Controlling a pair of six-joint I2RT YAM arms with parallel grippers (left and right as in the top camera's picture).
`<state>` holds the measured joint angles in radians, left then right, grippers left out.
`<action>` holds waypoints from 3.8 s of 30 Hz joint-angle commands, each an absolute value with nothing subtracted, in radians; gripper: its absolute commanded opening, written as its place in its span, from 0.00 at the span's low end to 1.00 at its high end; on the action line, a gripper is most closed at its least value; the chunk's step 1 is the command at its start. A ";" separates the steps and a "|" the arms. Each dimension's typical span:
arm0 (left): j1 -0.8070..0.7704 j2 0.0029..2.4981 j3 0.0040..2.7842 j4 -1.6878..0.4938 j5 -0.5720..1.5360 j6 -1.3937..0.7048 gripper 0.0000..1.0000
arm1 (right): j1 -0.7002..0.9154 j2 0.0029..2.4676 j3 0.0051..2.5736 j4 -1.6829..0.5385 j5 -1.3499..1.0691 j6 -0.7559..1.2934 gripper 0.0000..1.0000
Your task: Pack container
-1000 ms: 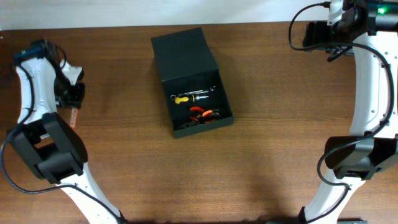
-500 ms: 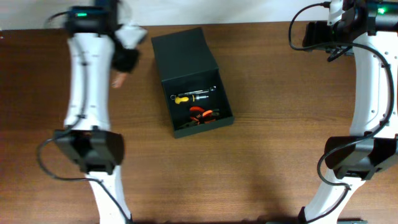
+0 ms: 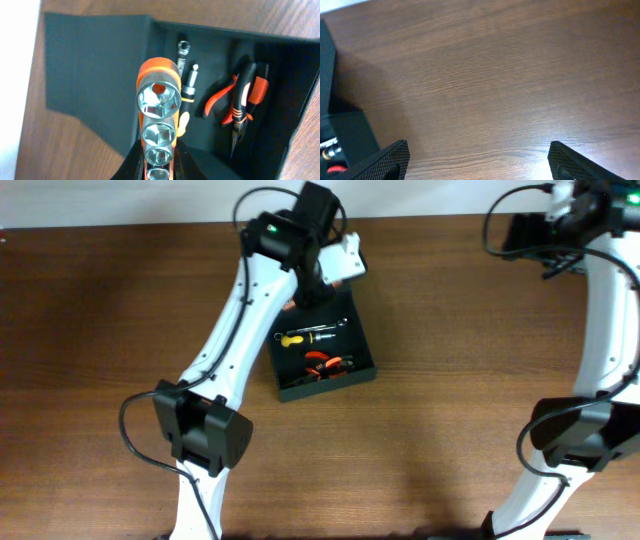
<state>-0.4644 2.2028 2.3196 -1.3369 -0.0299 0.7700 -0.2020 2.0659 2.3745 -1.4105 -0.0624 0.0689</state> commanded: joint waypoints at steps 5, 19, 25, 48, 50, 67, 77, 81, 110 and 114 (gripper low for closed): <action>-0.453 2.286 2.239 -1.293 -0.043 0.852 0.02 | -0.316 2.067 2.372 -1.412 -0.164 0.091 0.89; -0.422 2.446 2.237 -1.269 -0.083 0.869 0.03 | -0.349 2.067 2.372 -1.412 -0.181 0.091 0.88; -0.413 2.447 2.239 -1.259 -0.099 0.857 0.99 | -0.349 2.067 2.372 -1.414 -0.181 0.091 0.88; -0.376 2.202 2.650 -1.576 0.079 0.544 0.99 | -0.334 2.067 2.372 -1.496 -0.321 0.086 0.09; -0.340 2.203 2.650 -1.581 -0.012 0.375 0.83 | -0.314 2.067 2.371 -1.504 -0.322 0.082 0.04; 0.018 2.210 2.580 -1.542 0.011 -0.056 0.13 | -0.010 2.067 1.811 -1.228 -0.404 0.065 0.04; 0.055 2.210 2.218 -1.360 0.016 -0.071 0.13 | 0.171 2.067 1.675 -1.121 -0.438 0.003 0.04; 0.060 2.210 2.037 -1.264 0.062 -0.101 0.08 | 0.229 2.067 1.645 -1.104 -0.437 0.004 0.04; 0.077 2.290 1.837 -0.708 0.556 -0.317 0.06 | 0.073 2.067 1.609 -0.619 -0.686 0.154 0.04; 0.094 2.368 1.837 -0.646 0.678 -0.390 0.02 | 0.065 2.067 1.609 -0.474 -0.690 0.221 0.04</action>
<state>0.0734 2.2894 1.8423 -0.6670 0.5381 -0.3202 0.0536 2.0701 1.6123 -0.5201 -0.6350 0.1532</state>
